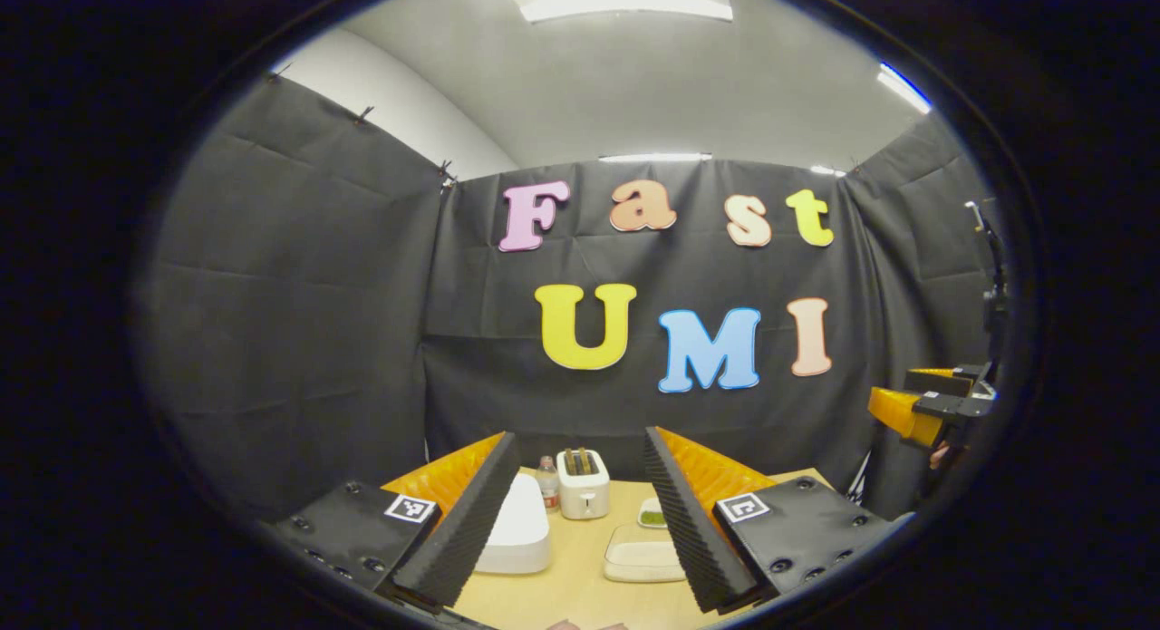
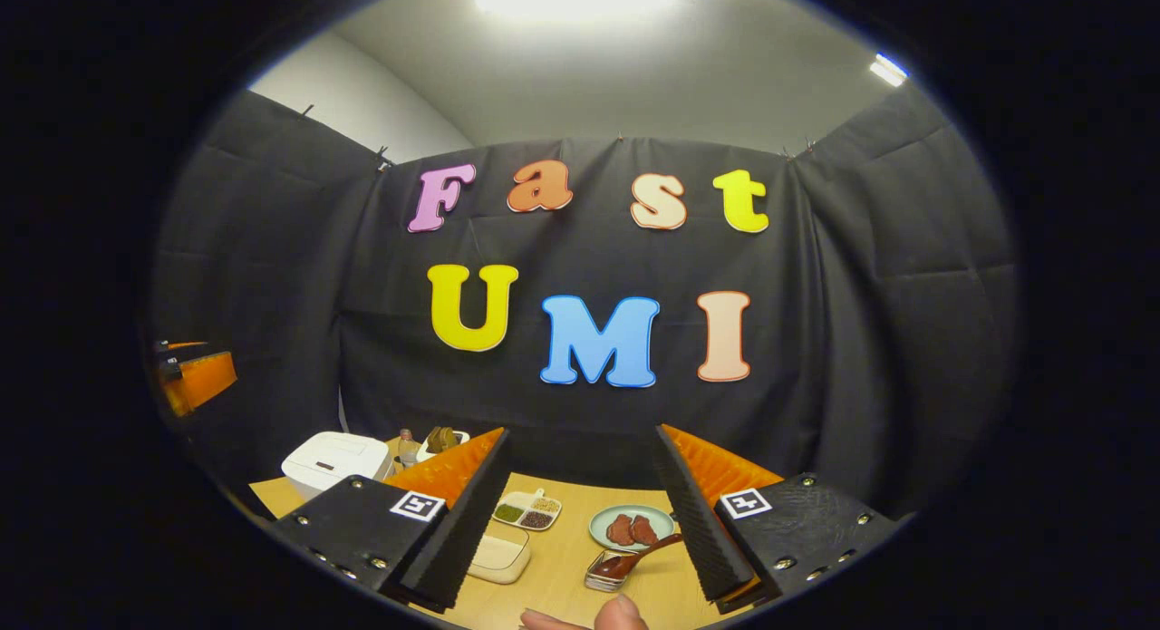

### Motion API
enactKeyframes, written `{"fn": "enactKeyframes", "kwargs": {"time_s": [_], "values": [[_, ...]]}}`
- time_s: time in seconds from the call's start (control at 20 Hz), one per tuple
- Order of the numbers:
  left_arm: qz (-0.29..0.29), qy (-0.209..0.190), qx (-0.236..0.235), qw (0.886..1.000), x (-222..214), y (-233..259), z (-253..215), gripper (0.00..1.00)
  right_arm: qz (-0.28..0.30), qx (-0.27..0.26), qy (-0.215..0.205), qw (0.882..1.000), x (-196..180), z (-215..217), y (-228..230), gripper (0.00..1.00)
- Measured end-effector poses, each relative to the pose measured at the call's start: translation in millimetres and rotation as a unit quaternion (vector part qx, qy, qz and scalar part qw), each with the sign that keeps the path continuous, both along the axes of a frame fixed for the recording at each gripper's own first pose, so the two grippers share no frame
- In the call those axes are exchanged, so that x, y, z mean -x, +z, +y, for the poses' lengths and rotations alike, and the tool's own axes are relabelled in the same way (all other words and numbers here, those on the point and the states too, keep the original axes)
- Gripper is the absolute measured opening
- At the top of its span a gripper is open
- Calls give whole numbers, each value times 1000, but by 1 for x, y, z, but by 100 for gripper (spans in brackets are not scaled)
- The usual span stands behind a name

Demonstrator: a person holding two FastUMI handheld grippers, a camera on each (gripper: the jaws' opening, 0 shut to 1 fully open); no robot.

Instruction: Close the left gripper, press the button to open the rice cooker; take a wooden spoon from the chopstick holder with the right hand, scoop a spoonful of rice and pour it into the rice cooker, then put the wooden spoon back into the chopstick holder.

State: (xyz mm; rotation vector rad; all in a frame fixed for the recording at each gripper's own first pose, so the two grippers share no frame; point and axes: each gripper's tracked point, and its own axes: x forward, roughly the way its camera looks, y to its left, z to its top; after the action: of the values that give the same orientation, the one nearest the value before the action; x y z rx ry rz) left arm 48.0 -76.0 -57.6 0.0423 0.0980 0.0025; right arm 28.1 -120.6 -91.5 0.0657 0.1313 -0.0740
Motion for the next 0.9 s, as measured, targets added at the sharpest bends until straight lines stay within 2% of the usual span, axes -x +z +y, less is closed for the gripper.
{"fn": "enactKeyframes", "kwargs": {"time_s": [0.2, 0.35, 0.4, 0.5, 0.55, 0.65, 0.7, 0.75, 0.8, 0.9], "values": [[29, -6, 6, 1000, -32, -38, 36, 96, 0, -13, -26, 1000, -14, 8, 3, 94], [46, -10, 34, 998, -63, -62, 69, 94, -1, -3, -43, 999, -24, 23, 18, 95], [54, -10, 33, 998, -76, -75, 82, 89, -5, -1, -50, 999, -27, 27, 24, 95], [71, 11, 14, 997, -102, -101, 114, 77, -5, 5, -62, 998, -29, 37, 30, 94], [81, 18, 10, 997, -115, -114, 127, 58, -5, 11, -68, 998, -29, 40, 33, 94], [103, 36, 12, 994, -136, -141, 149, 27, -5, 29, -82, 996, -27, 45, 41, 94], [120, 44, 15, 992, -145, -157, 158, 16, -3, 38, -87, 995, -26, 47, 42, 94], [131, 40, 23, 990, -152, -173, 159, 10, 2, 45, -90, 995, -25, 51, 41, 94], [146, 27, 37, 988, -166, -193, 159, 10, 7, 49, -94, 994, -24, 55, 39, 94], [180, 33, 43, 982, -178, -228, 168, 10, 15, 58, -99, 993, -23, 61, 39, 95]]}}
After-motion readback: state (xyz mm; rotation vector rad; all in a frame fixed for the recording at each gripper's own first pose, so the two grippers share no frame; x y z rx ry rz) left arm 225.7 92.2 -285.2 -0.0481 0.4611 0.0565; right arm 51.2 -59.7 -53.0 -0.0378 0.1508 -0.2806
